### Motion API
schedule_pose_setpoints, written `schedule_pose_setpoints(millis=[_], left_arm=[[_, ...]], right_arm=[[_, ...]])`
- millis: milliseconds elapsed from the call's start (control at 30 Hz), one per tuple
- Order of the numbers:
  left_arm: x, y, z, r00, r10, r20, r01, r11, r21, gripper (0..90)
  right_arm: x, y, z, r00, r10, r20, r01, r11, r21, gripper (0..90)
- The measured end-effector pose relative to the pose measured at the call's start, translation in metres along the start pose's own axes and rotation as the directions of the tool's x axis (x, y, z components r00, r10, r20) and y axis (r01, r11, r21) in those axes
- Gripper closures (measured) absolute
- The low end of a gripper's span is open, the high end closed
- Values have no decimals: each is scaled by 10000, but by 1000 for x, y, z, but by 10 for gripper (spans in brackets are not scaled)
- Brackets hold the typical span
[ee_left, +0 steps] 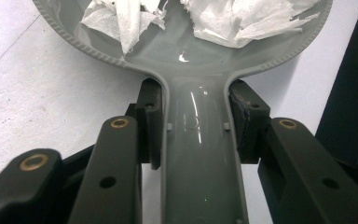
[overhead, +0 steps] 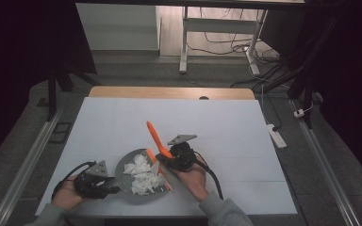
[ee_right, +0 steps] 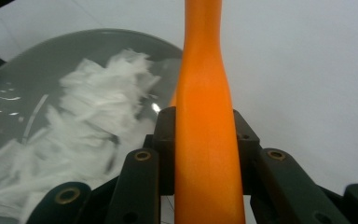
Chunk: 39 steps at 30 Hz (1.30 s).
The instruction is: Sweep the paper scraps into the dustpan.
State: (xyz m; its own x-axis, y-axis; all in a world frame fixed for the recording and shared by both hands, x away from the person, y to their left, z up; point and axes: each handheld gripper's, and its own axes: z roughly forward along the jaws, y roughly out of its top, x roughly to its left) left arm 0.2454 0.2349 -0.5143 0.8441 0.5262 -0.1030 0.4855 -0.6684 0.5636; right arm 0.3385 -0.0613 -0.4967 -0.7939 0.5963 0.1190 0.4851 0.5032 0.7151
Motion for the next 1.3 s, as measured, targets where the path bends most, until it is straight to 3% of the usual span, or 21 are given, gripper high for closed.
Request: schedule_pose_setpoints(millis=[300,500,633,767,1000,1300], left_arm=[[0,0,0,10000,-38,-4,38,10000,-17,618],[0,0,0,10000,-50,21,50,10000,-15,618],[0,-1,1,10000,-47,35,47,10000,-19,618],[0,-1,0,10000,-10,54,10,10000,-4,617],[0,-1,0,10000,-18,28,18,10000,-1,618],[1,-2,1,10000,-53,57,53,10000,-51,618]], right_arm=[[29,14,17,9942,106,-1071,-145,9993,-356,705],[44,25,28,9880,-83,-1543,-8,9983,-588,705],[48,30,28,9876,-331,-1536,230,9975,-667,705],[39,30,17,9916,-342,-1244,239,9962,-833,705],[10,31,-11,9989,-12,-477,-54,9903,-1388,705],[-15,23,-25,9993,364,45,-354,9893,-1415,704]])
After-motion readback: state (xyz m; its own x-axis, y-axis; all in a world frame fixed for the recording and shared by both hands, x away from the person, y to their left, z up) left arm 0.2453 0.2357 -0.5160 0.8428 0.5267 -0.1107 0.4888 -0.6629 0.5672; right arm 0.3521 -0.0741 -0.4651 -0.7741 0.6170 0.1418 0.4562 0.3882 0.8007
